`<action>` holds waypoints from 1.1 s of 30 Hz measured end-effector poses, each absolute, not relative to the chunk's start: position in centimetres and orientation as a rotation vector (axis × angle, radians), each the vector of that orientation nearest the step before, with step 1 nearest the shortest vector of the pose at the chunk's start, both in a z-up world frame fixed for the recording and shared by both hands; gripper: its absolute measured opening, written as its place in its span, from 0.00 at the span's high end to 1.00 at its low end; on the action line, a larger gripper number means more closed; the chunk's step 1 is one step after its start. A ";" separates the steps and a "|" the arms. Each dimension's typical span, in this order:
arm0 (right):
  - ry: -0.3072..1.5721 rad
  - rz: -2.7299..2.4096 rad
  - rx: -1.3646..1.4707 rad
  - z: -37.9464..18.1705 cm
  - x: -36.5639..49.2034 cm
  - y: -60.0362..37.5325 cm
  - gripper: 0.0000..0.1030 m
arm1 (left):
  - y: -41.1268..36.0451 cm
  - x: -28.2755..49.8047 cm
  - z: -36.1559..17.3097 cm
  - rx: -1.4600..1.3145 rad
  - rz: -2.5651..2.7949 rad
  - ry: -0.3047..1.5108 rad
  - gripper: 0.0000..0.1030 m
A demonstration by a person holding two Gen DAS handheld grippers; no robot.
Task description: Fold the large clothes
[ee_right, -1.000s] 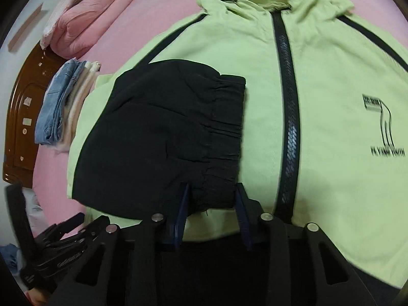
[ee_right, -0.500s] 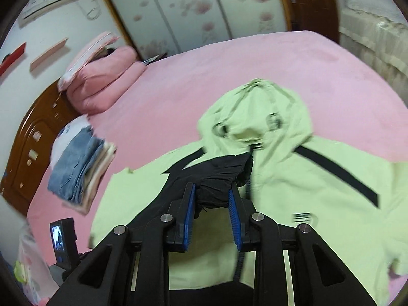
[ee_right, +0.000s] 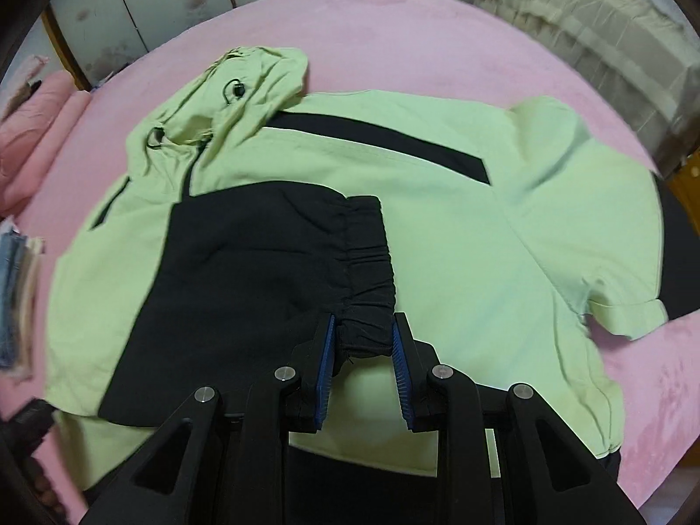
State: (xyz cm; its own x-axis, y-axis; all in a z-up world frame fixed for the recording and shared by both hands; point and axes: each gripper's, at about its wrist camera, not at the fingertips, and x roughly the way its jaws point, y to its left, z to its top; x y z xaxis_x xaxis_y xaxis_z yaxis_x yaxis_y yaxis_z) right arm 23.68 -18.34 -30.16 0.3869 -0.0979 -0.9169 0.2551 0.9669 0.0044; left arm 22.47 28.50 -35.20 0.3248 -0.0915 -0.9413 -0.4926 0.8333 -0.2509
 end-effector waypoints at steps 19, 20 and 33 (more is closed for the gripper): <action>1.080 -0.128 0.249 -25.8 22.4 -17.5 0.72 | 29.5 18.9 -30.7 -0.698 0.265 1.175 0.70; 1.077 -0.069 0.287 -25.7 22.4 -17.2 0.73 | 28.2 19.0 -29.2 -0.627 0.233 1.161 0.70; 1.329 0.461 0.816 -35.7 25.1 -2.2 0.99 | 20.4 29.1 -34.6 -0.363 0.137 1.387 1.00</action>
